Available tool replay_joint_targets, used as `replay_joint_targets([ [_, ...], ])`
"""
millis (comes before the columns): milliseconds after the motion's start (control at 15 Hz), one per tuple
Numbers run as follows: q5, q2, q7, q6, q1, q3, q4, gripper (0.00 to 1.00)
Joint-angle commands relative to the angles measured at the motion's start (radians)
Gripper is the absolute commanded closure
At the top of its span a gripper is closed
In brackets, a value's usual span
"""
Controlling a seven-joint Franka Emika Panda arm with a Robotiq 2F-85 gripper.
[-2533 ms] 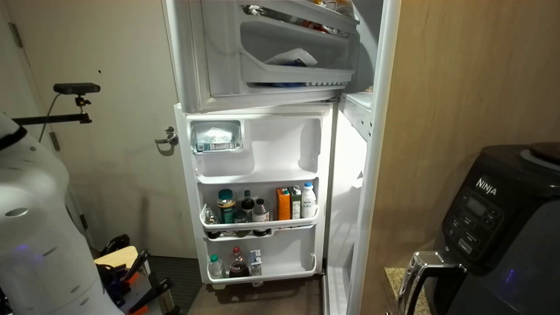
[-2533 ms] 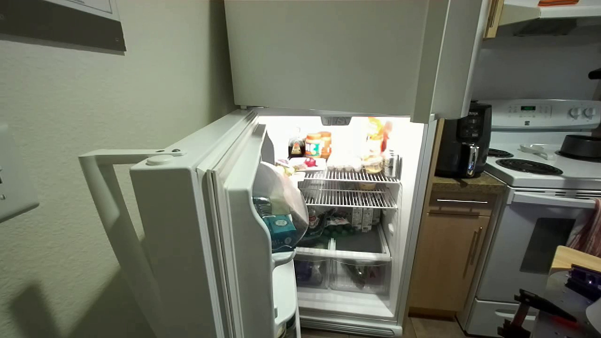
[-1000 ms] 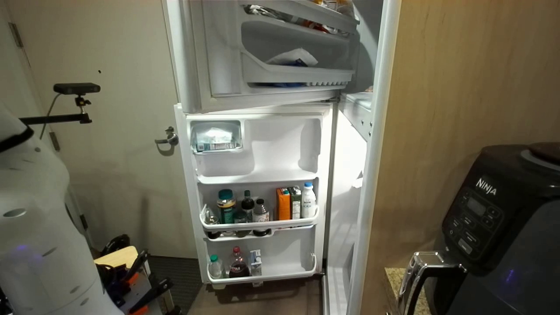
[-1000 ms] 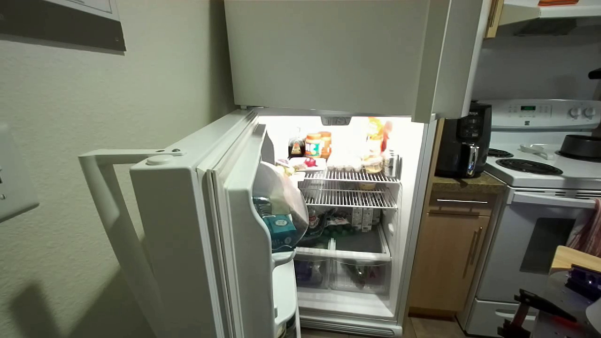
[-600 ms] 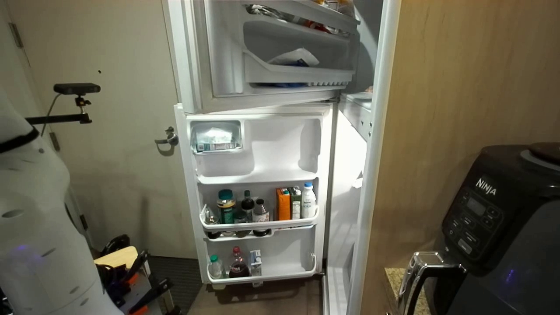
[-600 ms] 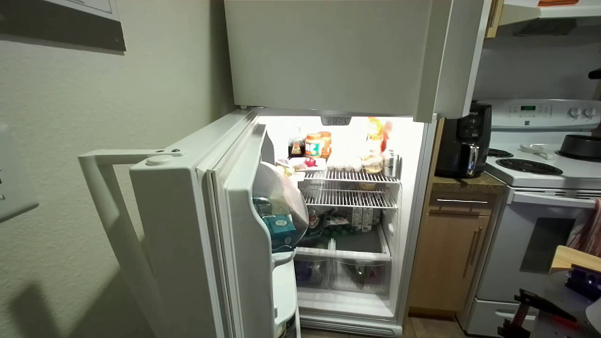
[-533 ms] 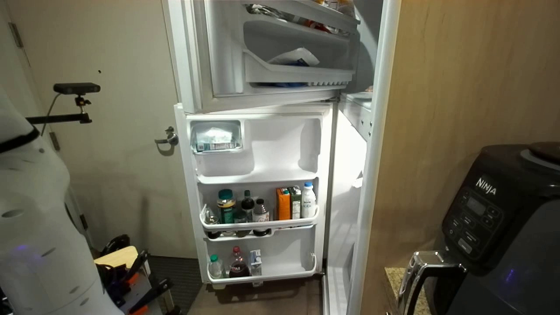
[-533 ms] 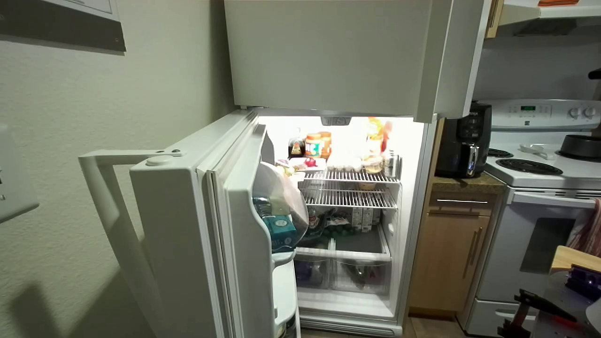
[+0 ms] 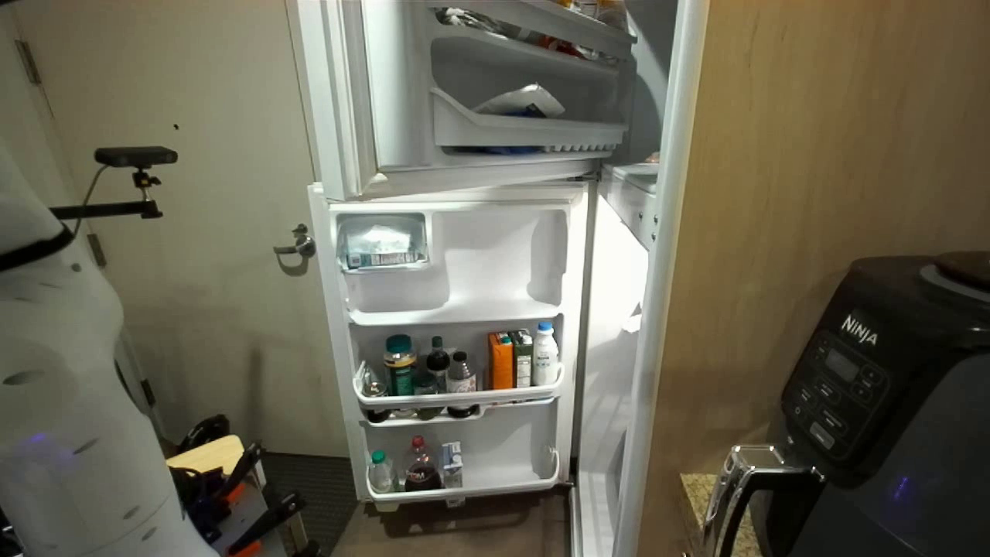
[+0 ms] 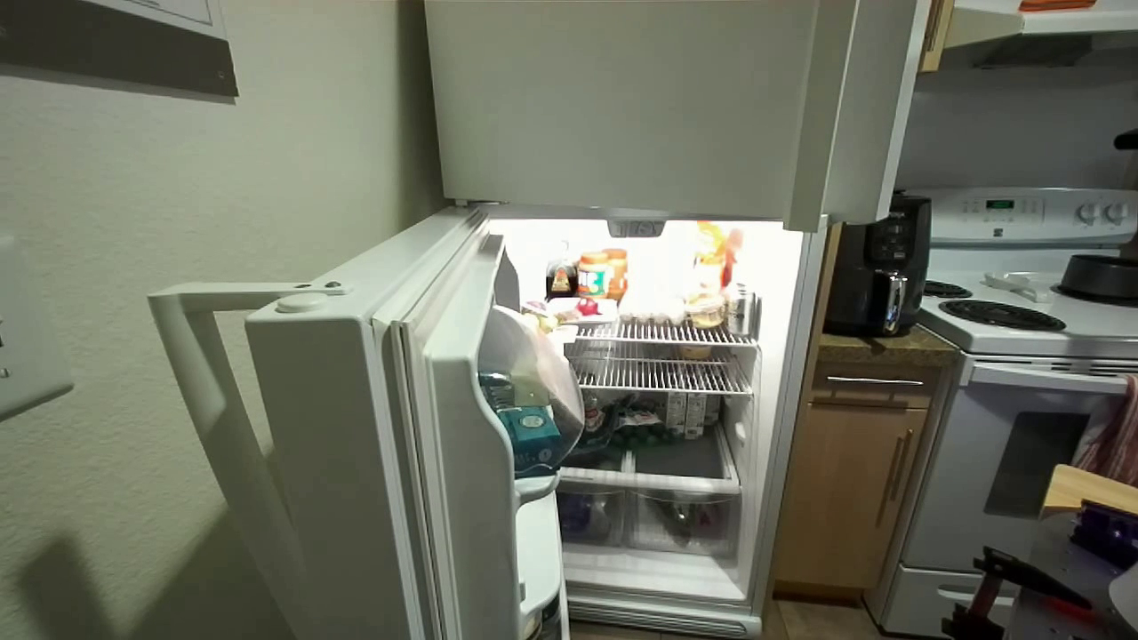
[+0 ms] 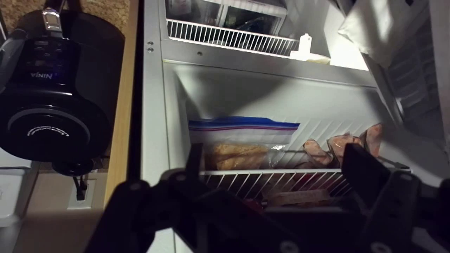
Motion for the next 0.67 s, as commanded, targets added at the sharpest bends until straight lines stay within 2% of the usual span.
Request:
replay_joint_targets([
  [0, 0.036, 0.009, -0.145, -0.076, -0.013, -0.053, 0.023, 0.00],
  [400, 0.021, -0.051, -0.330, -0.093, -0.003, -0.121, -0.046, 0.00],
  [600, 0.001, -0.093, -0.359, -0.127, 0.000, -0.127, -0.092, 0.00],
])
